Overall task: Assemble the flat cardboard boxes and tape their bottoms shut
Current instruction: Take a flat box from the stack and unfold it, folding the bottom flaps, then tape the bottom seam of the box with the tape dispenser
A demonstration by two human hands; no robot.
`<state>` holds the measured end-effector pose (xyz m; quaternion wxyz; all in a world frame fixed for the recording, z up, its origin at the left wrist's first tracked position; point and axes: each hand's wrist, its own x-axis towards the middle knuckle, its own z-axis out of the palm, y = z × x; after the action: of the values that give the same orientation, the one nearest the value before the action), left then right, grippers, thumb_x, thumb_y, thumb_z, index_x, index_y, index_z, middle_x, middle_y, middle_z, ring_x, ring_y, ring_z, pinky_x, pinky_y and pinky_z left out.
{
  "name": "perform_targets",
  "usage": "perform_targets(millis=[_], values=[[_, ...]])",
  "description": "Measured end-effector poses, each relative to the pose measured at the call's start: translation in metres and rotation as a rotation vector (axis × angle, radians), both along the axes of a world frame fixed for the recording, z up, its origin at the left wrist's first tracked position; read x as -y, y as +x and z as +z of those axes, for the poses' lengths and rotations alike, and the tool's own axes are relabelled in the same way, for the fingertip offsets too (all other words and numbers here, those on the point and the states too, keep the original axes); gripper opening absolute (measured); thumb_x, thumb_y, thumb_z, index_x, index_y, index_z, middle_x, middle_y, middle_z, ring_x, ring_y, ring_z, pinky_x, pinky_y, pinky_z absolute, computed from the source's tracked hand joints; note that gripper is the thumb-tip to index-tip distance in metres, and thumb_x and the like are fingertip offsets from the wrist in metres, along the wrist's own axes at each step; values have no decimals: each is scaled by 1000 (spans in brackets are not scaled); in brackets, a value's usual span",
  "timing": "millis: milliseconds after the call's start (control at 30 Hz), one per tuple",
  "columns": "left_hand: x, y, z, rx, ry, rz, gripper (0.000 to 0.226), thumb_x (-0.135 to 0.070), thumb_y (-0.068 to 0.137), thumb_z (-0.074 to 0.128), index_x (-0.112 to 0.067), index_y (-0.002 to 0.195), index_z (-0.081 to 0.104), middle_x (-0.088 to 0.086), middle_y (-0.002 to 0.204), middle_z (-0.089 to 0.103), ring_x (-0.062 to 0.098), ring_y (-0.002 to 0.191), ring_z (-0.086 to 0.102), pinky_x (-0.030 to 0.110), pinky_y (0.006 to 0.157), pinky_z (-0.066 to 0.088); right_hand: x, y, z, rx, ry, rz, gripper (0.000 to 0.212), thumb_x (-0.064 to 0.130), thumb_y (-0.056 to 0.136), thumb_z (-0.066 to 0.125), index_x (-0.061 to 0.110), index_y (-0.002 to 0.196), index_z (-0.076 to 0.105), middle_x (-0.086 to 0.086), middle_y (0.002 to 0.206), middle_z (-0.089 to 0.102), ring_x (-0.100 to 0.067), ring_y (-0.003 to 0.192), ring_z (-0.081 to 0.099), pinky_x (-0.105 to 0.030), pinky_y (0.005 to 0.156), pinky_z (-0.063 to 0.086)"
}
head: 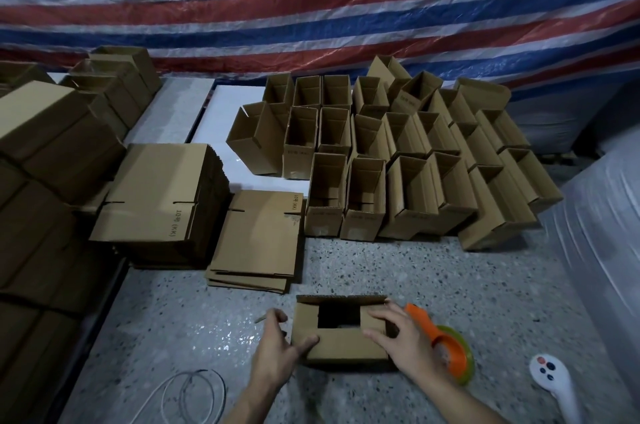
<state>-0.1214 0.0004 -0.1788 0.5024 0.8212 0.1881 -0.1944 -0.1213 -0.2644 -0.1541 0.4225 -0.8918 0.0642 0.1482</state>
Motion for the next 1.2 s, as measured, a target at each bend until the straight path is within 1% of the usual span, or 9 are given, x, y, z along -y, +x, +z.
perform_targets(millis=[100,200,267,367,533,733,867,1033,1200], values=[[-1,6,6,-66,-25,1,114,-47,59,93,-41,147,21,-10,126,43,26,113,58,48,90,55,1,-4,-2,-39,-39,46,42,45,90,70,39,131,62,2,158,35,-9,147,27,-18,113,21],[6,8,16,-107,-103,2,133,-38,57,96,-50,152,3,-9,117,49,27,103,63,42,59,62,6,-2,0,-42,5,105,43,38,94,68,39,135,59,-3,162,30,-2,144,21,-23,117,29],[12,10,18,-70,-88,-28,135,-31,61,95,-51,152,-3,-10,120,54,25,100,65,43,60,62,9,-2,1,-50,7,133,42,36,96,65,42,137,56,-2,163,25,-3,145,20,-24,119,27],[15,12,26,25,52,-91,140,-35,62,95,-49,153,-10,1,149,44,28,129,52,48,99,51,7,-6,-1,-45,17,162,42,36,100,59,48,139,51,0,165,17,-2,146,13,-20,118,20],[16,12,39,199,266,-350,114,-39,74,86,-63,148,2,-4,162,19,24,134,48,41,97,51,7,-8,-4,-4,-26,114,38,38,95,66,62,118,47,8,157,36,-8,146,30,-34,121,26],[19,11,42,255,509,-422,96,-57,81,73,-57,151,7,-9,167,10,22,134,50,38,91,56,-4,-5,-1,141,-53,75,112,18,84,79,60,150,-1,47,147,11,21,137,15,-7,113,15],[16,0,33,315,635,-478,97,-71,85,56,-61,146,-19,-12,167,11,18,137,44,35,88,55,-2,-12,6,241,-234,165,83,31,90,72,59,150,22,28,154,27,6,142,25,-26,118,31],[19,-19,17,302,688,-524,65,-72,95,28,-53,154,6,-12,168,2,13,142,34,32,93,51,-7,-27,-3,383,-317,164,39,23,92,72,25,131,67,3,154,44,-22,141,43,-44,110,45],[30,-30,7,269,710,-534,62,-60,101,10,-39,159,6,-13,158,-28,16,151,24,29,102,46,-12,-39,-16,397,-304,87,41,17,93,70,25,132,66,5,154,44,-25,136,50,-45,101,52]])
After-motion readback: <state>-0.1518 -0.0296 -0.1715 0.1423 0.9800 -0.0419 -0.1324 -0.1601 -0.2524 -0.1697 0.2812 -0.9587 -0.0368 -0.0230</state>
